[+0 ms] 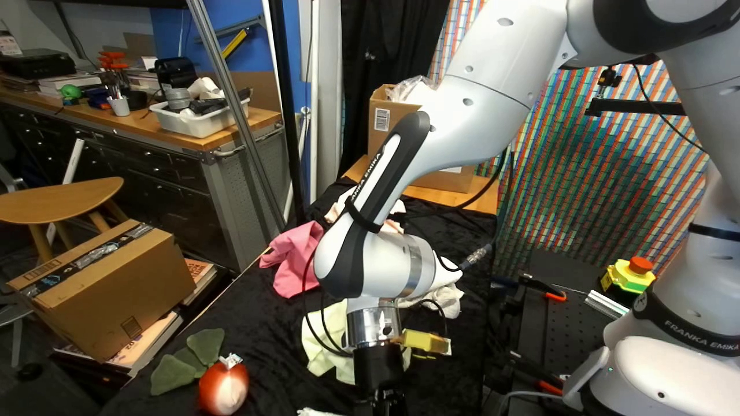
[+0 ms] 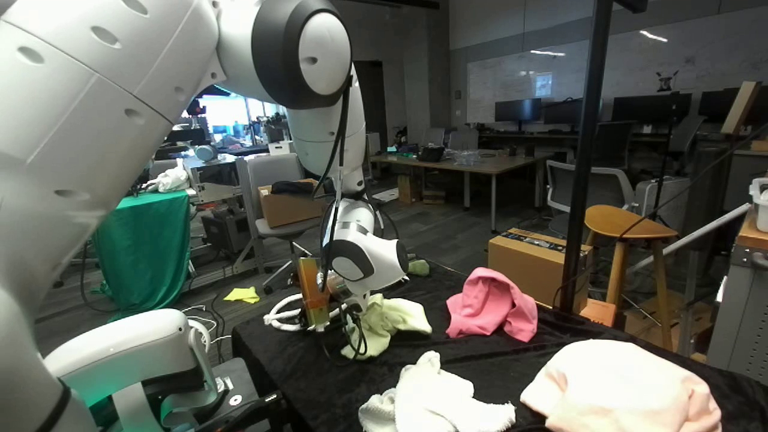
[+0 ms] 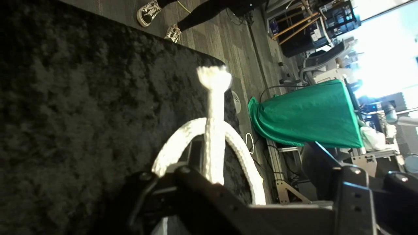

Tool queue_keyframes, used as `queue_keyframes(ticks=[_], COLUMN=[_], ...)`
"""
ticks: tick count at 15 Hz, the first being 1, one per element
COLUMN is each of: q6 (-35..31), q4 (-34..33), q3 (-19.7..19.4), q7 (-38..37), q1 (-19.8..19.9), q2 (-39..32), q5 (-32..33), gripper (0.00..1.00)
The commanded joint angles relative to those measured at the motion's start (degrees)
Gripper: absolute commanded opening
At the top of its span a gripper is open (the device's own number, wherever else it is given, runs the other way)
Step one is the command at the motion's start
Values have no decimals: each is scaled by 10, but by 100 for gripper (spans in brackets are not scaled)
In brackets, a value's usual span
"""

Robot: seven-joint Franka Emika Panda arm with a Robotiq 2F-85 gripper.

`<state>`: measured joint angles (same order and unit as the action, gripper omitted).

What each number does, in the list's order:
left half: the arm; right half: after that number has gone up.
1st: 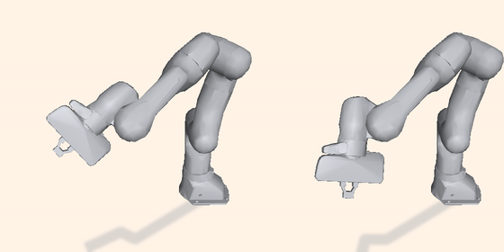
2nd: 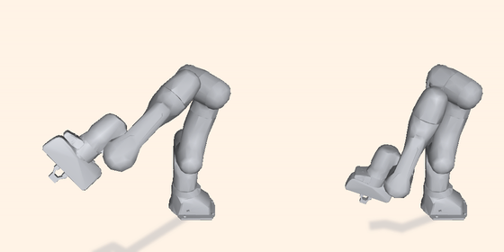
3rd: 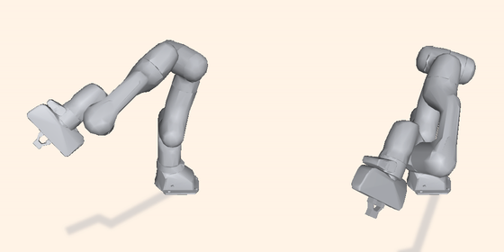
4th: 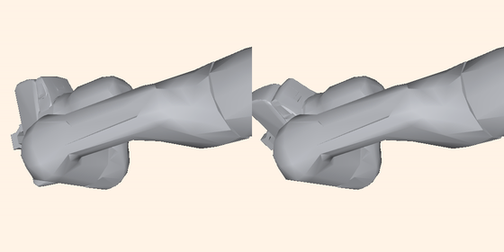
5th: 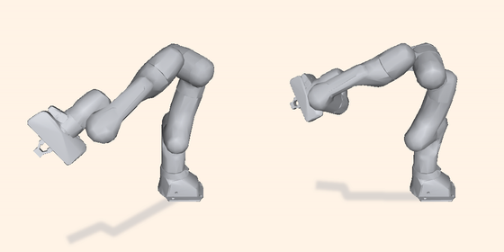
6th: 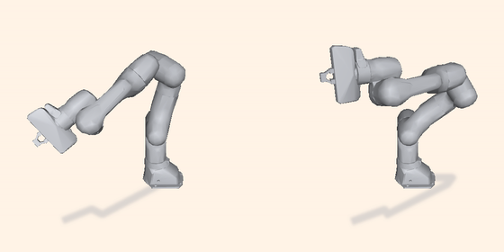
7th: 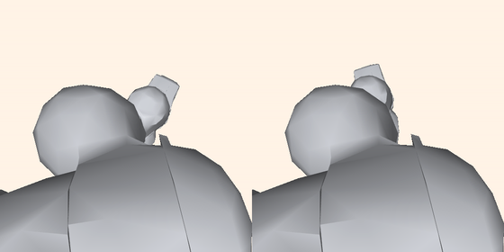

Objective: Put all the objects on the table grouped together.

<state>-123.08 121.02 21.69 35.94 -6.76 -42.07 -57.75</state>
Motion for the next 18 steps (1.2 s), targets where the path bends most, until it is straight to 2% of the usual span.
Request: queue_keyframes(ticks=[1, 5, 7, 9, 11, 14, 18], q6=[7, 5, 5, 3, 1, -16, -109], q4=[-15, -12, -11, -10, -9, 3, 60], q3=[-13, -17, -18, -20, -24, -31, -33], q7=[10, 14, 15, 16, 16, 15, 41], q1=[-14, -16, -17, -18, -19, -22, -17], q2=[-13, -11, -9, -8, -6, 10, 85], q5=[-23, -33, -38, -44, -45, -43, -66], gripper=[49, 18, 7, 4, 8, 7, 6])
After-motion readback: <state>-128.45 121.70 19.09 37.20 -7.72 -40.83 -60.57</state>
